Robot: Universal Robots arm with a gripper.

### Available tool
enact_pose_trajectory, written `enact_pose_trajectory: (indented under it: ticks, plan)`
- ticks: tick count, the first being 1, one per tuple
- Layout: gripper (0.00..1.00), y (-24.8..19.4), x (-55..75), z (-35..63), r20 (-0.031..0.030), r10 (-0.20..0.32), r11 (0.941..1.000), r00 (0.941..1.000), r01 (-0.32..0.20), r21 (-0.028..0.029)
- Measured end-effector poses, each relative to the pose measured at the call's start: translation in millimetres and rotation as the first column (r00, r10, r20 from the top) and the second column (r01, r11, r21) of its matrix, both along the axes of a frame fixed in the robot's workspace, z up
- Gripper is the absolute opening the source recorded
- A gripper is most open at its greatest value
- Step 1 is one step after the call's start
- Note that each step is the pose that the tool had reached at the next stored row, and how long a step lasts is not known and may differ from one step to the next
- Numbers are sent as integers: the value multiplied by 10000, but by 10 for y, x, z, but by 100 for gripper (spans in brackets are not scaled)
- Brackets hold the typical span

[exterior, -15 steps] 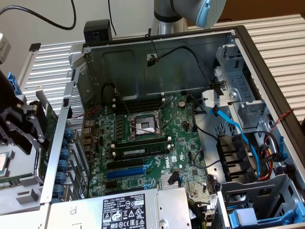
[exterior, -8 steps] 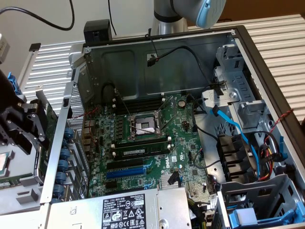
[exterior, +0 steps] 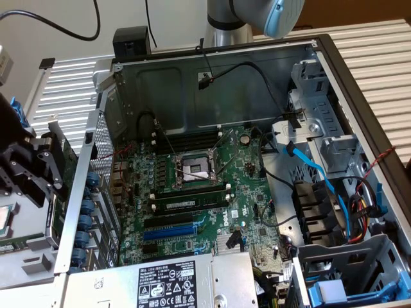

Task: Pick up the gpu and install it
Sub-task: 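Pick up the gpu and move the gpu toward the slot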

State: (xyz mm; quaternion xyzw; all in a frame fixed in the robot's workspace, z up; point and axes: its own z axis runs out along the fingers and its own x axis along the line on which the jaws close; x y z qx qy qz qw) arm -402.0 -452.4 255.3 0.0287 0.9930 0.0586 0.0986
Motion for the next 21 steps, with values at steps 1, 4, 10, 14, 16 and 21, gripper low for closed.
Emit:
enact_pose_trajectory:
  ticks: [1,4,10,14,16,21]
  plan:
    - [51,0,-1,0,7,1,10000,10000,-1,-1]
    - [51,1,-4,-5,25,0,10000,10000,0,1]
    - [51,1,-14,-103,107,-1,10000,9999,1,4]
    - [51,5,-15,-158,162,-2,10000,9999,1,26]
    - [51,16,-15,-182,179,-3,10000,9998,2,48]
    - [51,71,-14,-247,201,-2,10000,9998,0,99]
